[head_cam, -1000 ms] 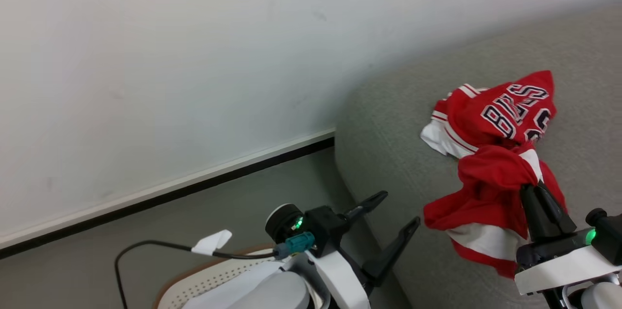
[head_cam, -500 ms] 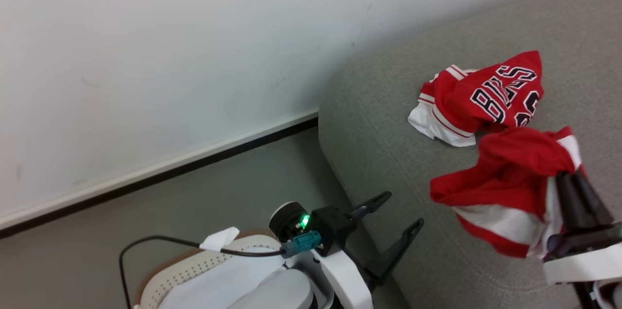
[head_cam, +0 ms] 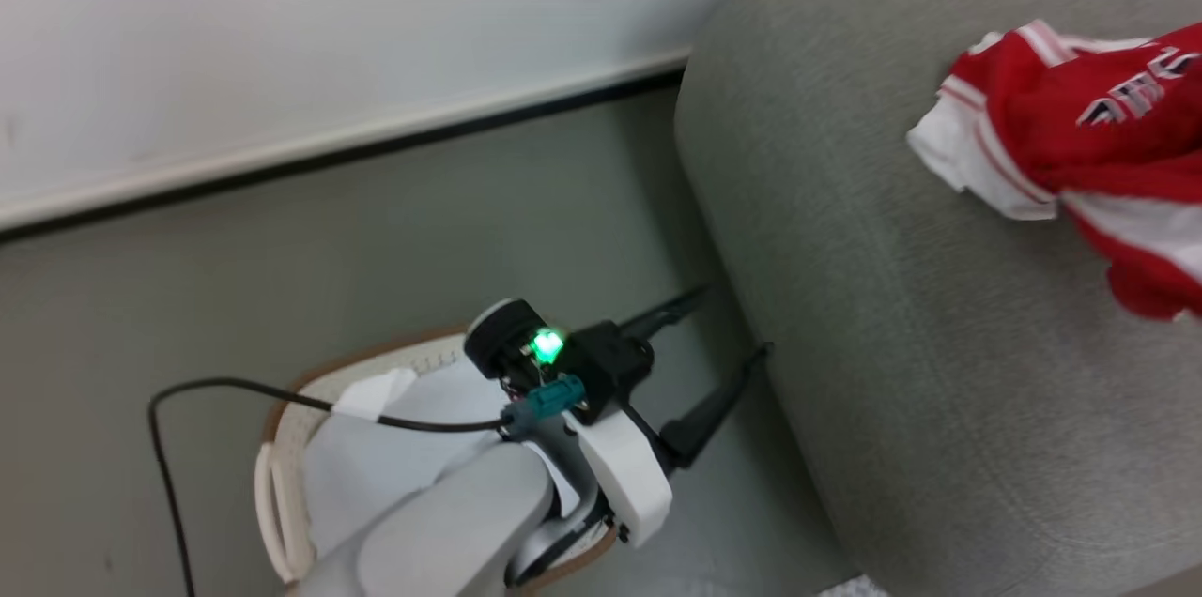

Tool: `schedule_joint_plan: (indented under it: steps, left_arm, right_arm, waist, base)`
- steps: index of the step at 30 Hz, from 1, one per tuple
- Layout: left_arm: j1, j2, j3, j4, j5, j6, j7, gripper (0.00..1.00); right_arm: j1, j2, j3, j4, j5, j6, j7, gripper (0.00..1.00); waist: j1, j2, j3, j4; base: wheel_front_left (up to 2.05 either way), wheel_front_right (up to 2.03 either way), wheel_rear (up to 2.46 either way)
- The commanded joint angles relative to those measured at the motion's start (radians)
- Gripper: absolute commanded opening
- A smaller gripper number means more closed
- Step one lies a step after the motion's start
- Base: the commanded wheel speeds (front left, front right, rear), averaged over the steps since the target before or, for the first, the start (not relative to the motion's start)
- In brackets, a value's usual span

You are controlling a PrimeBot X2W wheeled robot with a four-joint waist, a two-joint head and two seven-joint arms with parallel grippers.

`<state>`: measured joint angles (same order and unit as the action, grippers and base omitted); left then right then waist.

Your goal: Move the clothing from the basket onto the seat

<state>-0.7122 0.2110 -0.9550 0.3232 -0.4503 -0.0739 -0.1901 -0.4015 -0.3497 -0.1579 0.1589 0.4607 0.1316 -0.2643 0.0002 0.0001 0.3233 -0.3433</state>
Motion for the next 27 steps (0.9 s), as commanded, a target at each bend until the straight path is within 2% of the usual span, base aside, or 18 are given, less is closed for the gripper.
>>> schedule_joint_plan:
  steps: [1, 5, 11, 16, 21, 22, 23, 24, 25, 27]
  left_arm:
    - [-0.019, 0.02, 0.004, -0.014, 0.01, 0.001, 0.009, 1.0]
    - [-0.036, 0.058, 0.02, -0.05, 0.016, 0.01, 0.022, 1.0]
    - [-0.041, 0.082, 0.03, -0.076, 0.011, 0.018, 0.024, 1.0]
    - [-0.038, 0.094, 0.035, -0.084, 0.001, 0.022, 0.022, 1.0]
    - [-0.033, 0.091, 0.036, -0.077, -0.01, 0.028, 0.019, 1.0]
    - [-0.03, 0.088, 0.036, -0.075, -0.013, 0.03, 0.018, 1.0]
    - [-0.025, 0.086, 0.035, -0.072, -0.017, 0.029, 0.016, 1.0]
    - [-0.021, 0.083, 0.035, -0.069, -0.021, 0.03, 0.012, 1.0]
    - [-0.015, 0.08, 0.034, -0.064, -0.024, 0.031, 0.01, 1.0]
    - [-0.003, 0.074, 0.031, -0.051, -0.036, 0.028, 0.002, 1.0]
  right_arm:
    - [-0.036, -0.007, -0.041, 0.009, 0.014, -0.002, 0.0, 0.0]
    - [-0.086, -0.038, -0.119, 0.103, 0.014, -0.002, 0.0, 0.0]
    - [-0.14, -0.086, -0.162, 0.303, -0.001, -0.002, 0.0, 0.0]
    - [-0.201, -0.129, -0.111, 0.511, -0.036, -0.002, 0.049, 0.0]
    - [-0.265, -0.152, -0.035, 0.659, -0.075, -0.002, 0.17, 0.0]
    - [-0.275, -0.156, -0.02, 0.676, -0.072, -0.002, 0.192, 0.04]
    - [-0.284, -0.159, -0.009, 0.688, -0.067, -0.002, 0.204, 0.29]
    - [-0.293, -0.163, 0.0, 0.7, -0.062, -0.002, 0.213, 0.68]
    - [-0.296, -0.164, 0.009, 0.707, -0.059, -0.002, 0.221, 1.0]
    - [-0.297, -0.164, 0.024, 0.725, -0.05, -0.002, 0.235, 1.0]
  waist:
    - [-0.0002, -0.0001, 0.117, 0.076]
    - [-0.0002, -0.0001, 0.179, 0.109]
    - [-0.0002, -0.0001, 0.215, 0.145]
    - [-0.0002, -0.0001, 0.216, 0.159]
    - [-0.0002, -0.0001, 0.195, 0.159]
    - [-0.0002, -0.0001, 0.188, 0.157]
    - [-0.0002, -0.0001, 0.179, 0.156]
    - [-0.0002, -0.0001, 0.171, 0.153]
    - [-0.0002, -0.0001, 0.159, 0.151]
    - [-0.0002, -0.0001, 0.13, 0.145]
  base:
    - [0.0, 0.0, 0.0]
    - [0.0, 0.0, 0.0]
    - [0.0, 0.0, 0.0]
    - [0.0, 0.0, 0.0]
    - [0.0, 0.0, 0.0]
    - [0.0, 0.0, 0.0]
    - [0.0, 0.0, 0.0]
    - [0.0, 0.0, 0.0]
    - [0.0, 0.0, 0.0]
    - [0.0, 0.0, 0.0]
